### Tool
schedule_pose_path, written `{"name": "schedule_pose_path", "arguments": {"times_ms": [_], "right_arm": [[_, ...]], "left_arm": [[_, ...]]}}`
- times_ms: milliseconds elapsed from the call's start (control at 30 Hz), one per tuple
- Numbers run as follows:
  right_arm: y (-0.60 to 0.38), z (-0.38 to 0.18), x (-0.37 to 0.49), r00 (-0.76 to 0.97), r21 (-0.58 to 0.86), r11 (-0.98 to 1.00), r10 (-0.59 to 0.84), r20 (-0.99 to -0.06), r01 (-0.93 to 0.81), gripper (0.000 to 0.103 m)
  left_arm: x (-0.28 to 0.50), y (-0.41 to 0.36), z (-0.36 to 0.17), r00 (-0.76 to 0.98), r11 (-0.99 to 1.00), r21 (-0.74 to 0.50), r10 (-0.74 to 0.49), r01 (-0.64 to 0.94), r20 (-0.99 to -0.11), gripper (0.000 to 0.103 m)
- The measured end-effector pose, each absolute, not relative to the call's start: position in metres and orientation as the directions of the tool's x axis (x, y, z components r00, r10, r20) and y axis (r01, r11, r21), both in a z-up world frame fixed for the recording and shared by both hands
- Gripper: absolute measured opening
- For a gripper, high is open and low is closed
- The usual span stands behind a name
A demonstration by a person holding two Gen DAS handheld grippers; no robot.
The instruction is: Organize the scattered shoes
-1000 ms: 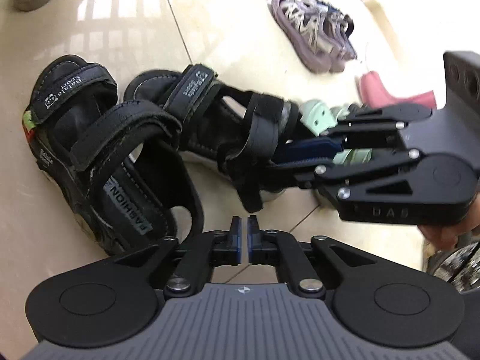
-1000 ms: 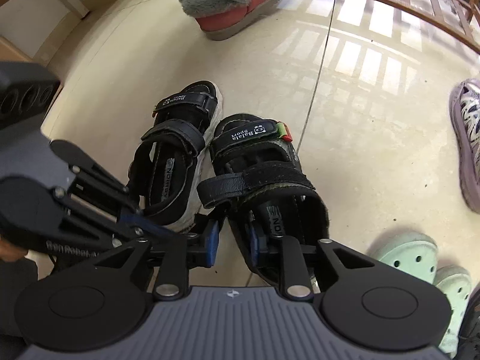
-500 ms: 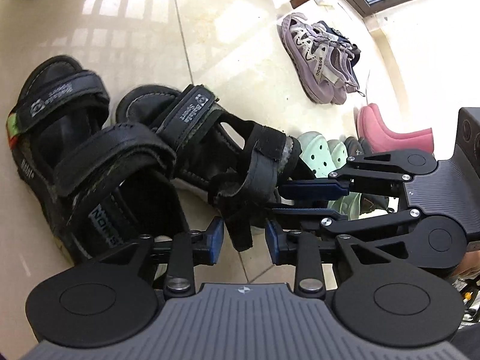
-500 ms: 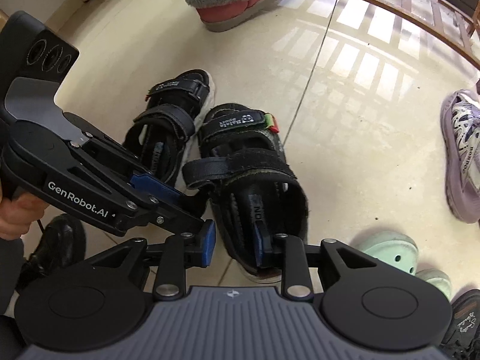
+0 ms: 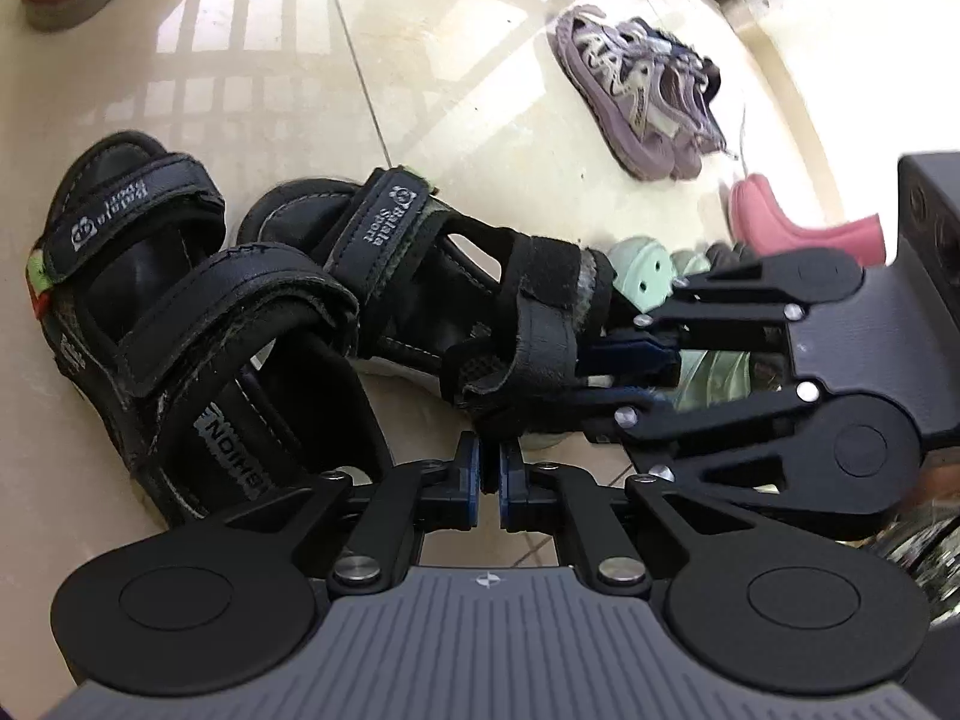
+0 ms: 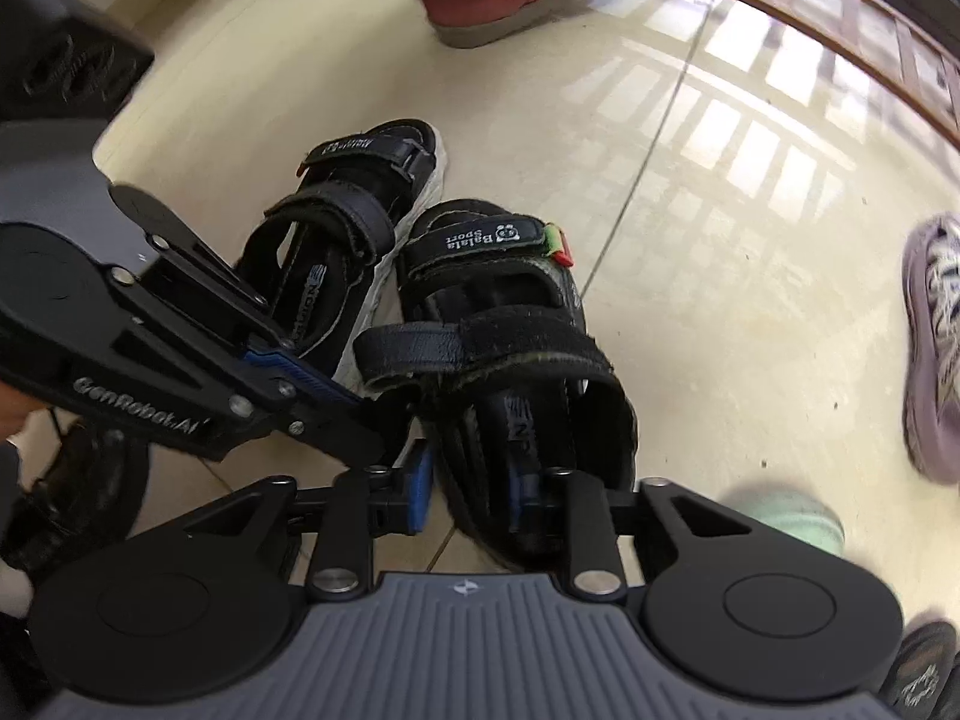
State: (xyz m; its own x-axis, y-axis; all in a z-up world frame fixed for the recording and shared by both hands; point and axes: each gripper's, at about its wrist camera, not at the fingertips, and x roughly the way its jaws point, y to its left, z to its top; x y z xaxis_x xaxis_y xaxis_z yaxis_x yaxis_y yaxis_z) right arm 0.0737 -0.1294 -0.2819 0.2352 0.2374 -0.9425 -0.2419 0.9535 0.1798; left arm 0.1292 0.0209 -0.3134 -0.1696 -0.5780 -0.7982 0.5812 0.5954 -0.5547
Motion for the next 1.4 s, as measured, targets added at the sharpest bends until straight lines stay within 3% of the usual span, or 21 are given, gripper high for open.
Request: {"name": "schedule_pose_path", "arguments": {"times_ms": [233,600,667,733,900,933,1067,1400], "right_arm": [[-0.134,-0.282,0.072,0.263,0.202,0.964,0.243,-0.934,-0.173,0.016],[-0.150,-0.261,0.078,0.230,0.308,0.940,0.336,-0.914,-0.149,0.018],[-0.145,-0.262,0.077,0.226,0.295,0.941,0.327,-0.918,-0.164,0.030],[-0.139,-0.264,0.076,0.238,0.271,0.947,0.307,-0.921,-0.174,0.036],[-0.150,-0.261,0.081,0.283,0.315,0.944,0.331,-0.900,-0.099,0.036],[-0.155,-0.261,0.082,0.294,0.326,0.942,0.334,-0.896,-0.078,0.035],[-0.167,-0.267,0.087,0.284,0.347,0.938,0.338,-0.897,-0.020,0.014],[-0.167,-0.289,0.093,0.260,0.299,0.953,0.280,-0.924,0.037,0.013]], "left_arm": [[0.116,0.006,-0.312,-0.152,0.570,-0.486,-0.534,0.662,-0.832,0.004],[0.119,0.006,-0.312,-0.153,0.574,-0.483,-0.527,0.662,-0.836,0.004],[0.117,0.004,-0.312,-0.149,0.572,-0.473,-0.521,0.671,-0.841,0.004],[0.116,0.003,-0.311,-0.143,0.567,-0.460,-0.514,0.683,-0.846,0.004],[0.115,0.001,-0.311,-0.134,0.575,-0.441,-0.496,0.689,-0.858,0.005],[0.115,0.001,-0.311,-0.134,0.577,-0.439,-0.494,0.689,-0.859,0.005],[0.115,0.001,-0.311,-0.135,0.581,-0.440,-0.492,0.685,-0.860,0.004],[0.120,0.009,-0.312,-0.180,0.578,-0.500,-0.521,0.645,-0.834,0.004]]}}
